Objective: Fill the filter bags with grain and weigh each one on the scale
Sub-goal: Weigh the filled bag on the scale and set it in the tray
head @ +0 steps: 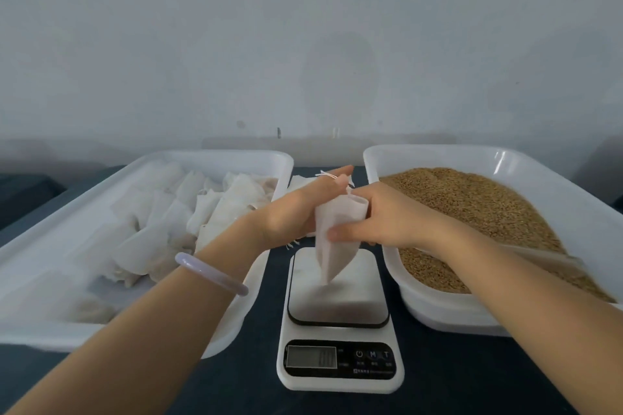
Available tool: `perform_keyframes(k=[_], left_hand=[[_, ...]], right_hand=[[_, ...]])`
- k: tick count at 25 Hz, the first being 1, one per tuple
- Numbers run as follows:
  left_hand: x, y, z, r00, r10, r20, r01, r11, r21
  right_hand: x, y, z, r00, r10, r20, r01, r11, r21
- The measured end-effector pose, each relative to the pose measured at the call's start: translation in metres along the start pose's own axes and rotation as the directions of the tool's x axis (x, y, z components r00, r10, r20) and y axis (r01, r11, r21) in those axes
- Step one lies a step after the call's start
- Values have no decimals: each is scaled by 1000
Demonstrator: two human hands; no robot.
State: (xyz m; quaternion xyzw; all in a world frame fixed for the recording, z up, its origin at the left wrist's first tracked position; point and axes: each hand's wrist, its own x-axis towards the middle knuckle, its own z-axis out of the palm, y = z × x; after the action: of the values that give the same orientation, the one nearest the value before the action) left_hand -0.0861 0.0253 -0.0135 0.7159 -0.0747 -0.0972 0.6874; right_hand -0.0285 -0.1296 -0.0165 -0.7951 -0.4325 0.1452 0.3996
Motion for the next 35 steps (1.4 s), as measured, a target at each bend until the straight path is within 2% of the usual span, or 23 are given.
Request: perform_keyframes(k=[2, 4, 6, 8, 12, 15, 19, 23, 26, 29, 35], left_hand=[[-1, -5, -9, 998, -25, -55, 38, 967, 252], [-1, -11, -15, 998, -33, -57, 54, 901, 430], [1, -15, -17, 999, 2, -46, 22, 853, 522], [3, -16, -15, 997, 17, -81, 33, 814, 580], [4, -21, -17, 995, -20, -96, 77, 762, 643], [6, -24, -16, 997, -28, -74, 72, 706, 705], [10, -25, -14, 989, -86, -122, 149, 538, 830], [15, -28, -8, 980, -148, -133, 182, 399, 899], [18, -29, -6, 975, -182, -128, 183, 324, 928], [20, -29, -5, 972, -199, -129, 184, 293, 938], [18, -29, -6, 978, -176, -114, 164, 303, 939]], right_hand=[[0, 5, 4, 998, 20, -65, -27, 994, -105], [1, 12, 10, 985, 24, -170, -43, 993, -109], [3, 17, 14, 966, 28, -259, -77, 981, -179], [5, 20, 16, 963, 27, -268, -95, 965, -244], [-1, 22, 15, 989, 43, -143, -81, 958, -276], [-2, 21, 14, 996, 87, -17, -86, 908, -411], [2, 20, 17, 996, 90, -6, -80, 853, -516], [9, 19, 21, 984, 167, 68, -72, 711, -699], [16, 15, 25, 976, 189, 112, -36, 638, -769], [19, 13, 26, 971, 206, 121, -34, 620, -784], [17, 16, 26, 980, 173, 102, -36, 653, -757]])
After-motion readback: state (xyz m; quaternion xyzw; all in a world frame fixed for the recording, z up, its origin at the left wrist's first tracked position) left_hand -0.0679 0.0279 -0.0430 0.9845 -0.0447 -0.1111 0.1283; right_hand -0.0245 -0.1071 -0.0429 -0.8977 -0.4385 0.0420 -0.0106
